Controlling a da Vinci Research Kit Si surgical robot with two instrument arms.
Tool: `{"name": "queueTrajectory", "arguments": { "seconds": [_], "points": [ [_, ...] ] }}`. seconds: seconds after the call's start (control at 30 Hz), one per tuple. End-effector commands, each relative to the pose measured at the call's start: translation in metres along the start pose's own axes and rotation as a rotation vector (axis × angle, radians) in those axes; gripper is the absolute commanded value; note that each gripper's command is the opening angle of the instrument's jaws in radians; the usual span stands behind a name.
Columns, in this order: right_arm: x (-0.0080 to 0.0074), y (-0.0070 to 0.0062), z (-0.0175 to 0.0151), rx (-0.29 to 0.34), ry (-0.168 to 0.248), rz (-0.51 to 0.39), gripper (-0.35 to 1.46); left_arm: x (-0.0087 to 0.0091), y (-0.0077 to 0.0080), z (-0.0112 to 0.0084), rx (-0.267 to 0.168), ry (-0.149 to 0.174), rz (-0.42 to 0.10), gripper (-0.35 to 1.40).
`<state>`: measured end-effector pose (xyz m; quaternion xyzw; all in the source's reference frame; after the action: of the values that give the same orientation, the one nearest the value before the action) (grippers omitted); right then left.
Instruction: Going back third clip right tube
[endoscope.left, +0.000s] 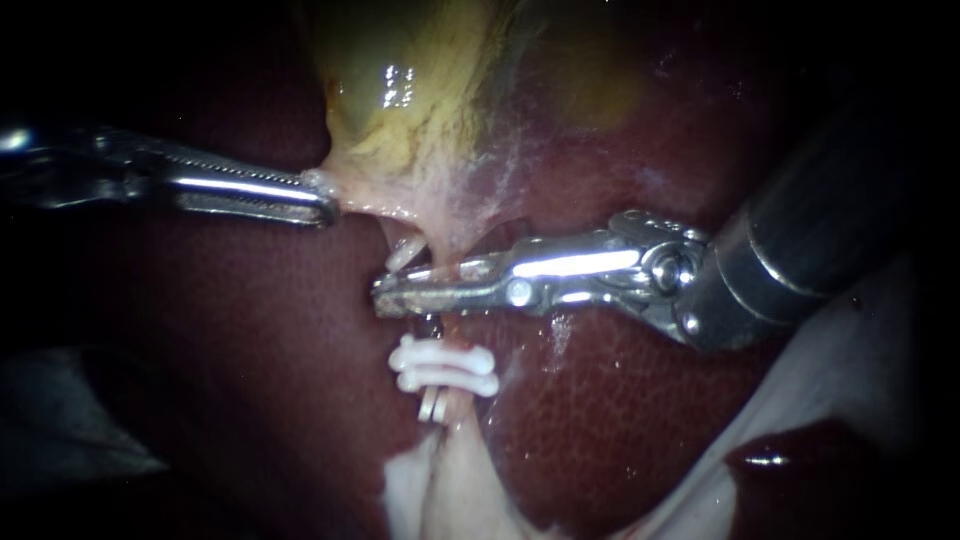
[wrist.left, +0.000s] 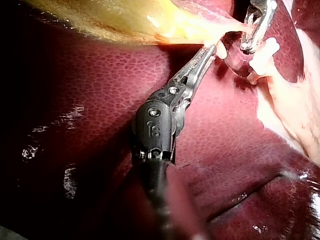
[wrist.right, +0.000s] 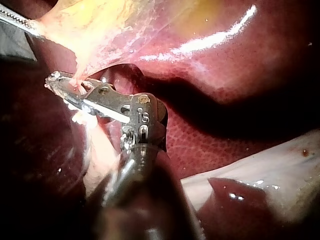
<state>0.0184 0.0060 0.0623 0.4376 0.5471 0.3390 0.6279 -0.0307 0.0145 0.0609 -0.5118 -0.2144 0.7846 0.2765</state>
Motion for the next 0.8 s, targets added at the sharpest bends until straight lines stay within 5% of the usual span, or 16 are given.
{"name": "queueTrajectory", "arguments": {
  "seconds": [0.03,0.13,0.23,0.57,0.8],
  "points": [
    [-0.0001,0.0001,0.0001,0.0,0.0,-0.013,-0.26,0.0,0.0,0.0,0.0,0.0,0.0,-0.35],
    [-0.0006,0.0006,0.0005,-0.008,0.002,-0.046,0.18,0.0,0.0,0.0,0.0,0.0,0.0,-0.35],
    [-0.0013,0.0016,0.0011,-0.015,-0.001,-0.052,0.38,-0.0001,-0.0001,0.0,0.0,0.0,0.001,-0.35],
    [-0.0046,0.007,0.0011,-0.066,-0.05,-0.045,0.47,-0.0003,-0.0004,0.0001,-0.001,0.0,0.002,-0.35],
    [-0.005,0.0082,0.0002,-0.071,-0.047,-0.006,0.48,-0.0004,-0.0005,0.0001,-0.001,0.0,0.002,-0.35]
  ]
}}
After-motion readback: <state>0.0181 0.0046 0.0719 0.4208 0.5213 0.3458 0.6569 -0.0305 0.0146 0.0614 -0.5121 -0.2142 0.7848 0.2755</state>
